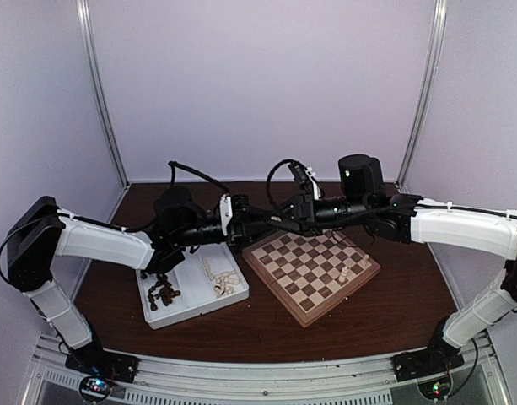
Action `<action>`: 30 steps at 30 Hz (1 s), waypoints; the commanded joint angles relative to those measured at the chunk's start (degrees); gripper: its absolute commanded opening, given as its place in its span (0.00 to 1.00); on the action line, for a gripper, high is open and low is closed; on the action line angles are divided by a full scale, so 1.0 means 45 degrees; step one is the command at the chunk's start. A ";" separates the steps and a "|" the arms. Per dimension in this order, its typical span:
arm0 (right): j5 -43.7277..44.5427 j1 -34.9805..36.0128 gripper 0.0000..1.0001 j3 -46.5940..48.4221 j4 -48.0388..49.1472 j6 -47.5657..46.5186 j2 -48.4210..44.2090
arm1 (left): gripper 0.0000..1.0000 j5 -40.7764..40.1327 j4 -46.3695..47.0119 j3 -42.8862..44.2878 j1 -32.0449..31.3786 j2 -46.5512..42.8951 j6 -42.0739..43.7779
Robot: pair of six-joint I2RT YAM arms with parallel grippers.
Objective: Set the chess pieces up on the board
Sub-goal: Place the chess piece on the chessboard.
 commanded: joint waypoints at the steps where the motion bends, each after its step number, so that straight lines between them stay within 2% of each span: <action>1: -0.0220 -0.0075 0.33 -0.0120 0.0449 -0.0004 0.0050 | 0.18 0.0157 0.0505 0.0417 0.0052 0.0166 0.0016; 4: -0.0072 -0.0085 0.39 -0.0154 0.0342 -0.0077 0.0009 | 0.06 0.0092 0.0373 0.0432 0.0054 0.0134 0.0056; 6: 0.0230 -0.0112 0.50 -0.0228 0.0144 -0.0241 -0.0139 | 0.00 0.0048 0.0190 0.0418 0.0052 0.0097 0.0113; 11: 0.0993 -0.0432 0.79 -0.0303 -0.1024 -0.0963 -0.0742 | 0.00 -0.0243 -0.0922 0.0416 0.0053 0.0007 0.0042; 13: 0.1423 -0.0617 0.84 -0.0119 -0.2001 -0.1545 -0.1026 | 0.00 -0.0251 -0.1881 0.0482 0.0057 0.0026 -0.0112; 17: 0.2814 -0.0932 0.87 0.0596 -0.4548 -0.2980 -0.1570 | 0.00 -0.0455 -0.4706 0.0782 -0.0093 0.0130 -0.0183; 21: 0.4124 -0.1152 0.88 0.0939 -0.5888 -0.4043 -0.2016 | 0.00 -0.1317 -0.6636 0.1082 -0.0561 0.0519 0.0208; 30: 0.5034 -0.1311 0.87 0.1159 -0.7036 -0.4723 -0.2139 | 0.00 -0.1387 -0.6605 0.1980 -0.0803 0.2510 -0.1581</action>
